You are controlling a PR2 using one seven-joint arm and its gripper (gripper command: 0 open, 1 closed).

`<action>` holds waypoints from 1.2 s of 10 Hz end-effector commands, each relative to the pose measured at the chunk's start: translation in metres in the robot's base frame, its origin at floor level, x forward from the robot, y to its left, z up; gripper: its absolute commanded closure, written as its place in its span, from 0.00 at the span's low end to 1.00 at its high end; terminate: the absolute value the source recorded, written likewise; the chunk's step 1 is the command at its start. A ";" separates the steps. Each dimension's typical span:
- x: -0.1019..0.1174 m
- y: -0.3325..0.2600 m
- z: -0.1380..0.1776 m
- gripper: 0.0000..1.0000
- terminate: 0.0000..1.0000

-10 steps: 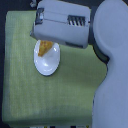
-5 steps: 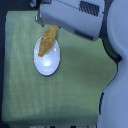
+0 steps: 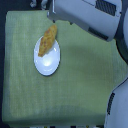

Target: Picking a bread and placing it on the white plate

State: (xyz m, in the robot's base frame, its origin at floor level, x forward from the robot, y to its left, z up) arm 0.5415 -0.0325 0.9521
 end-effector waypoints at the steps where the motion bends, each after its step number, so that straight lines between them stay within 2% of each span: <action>1: -0.018 -0.085 -0.020 0.00 0.00; 6: -0.046 -0.175 -0.033 0.00 0.00; 12: -0.042 -0.259 -0.035 0.00 0.00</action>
State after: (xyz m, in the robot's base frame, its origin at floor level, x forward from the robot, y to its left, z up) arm 0.4904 -0.2251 0.9192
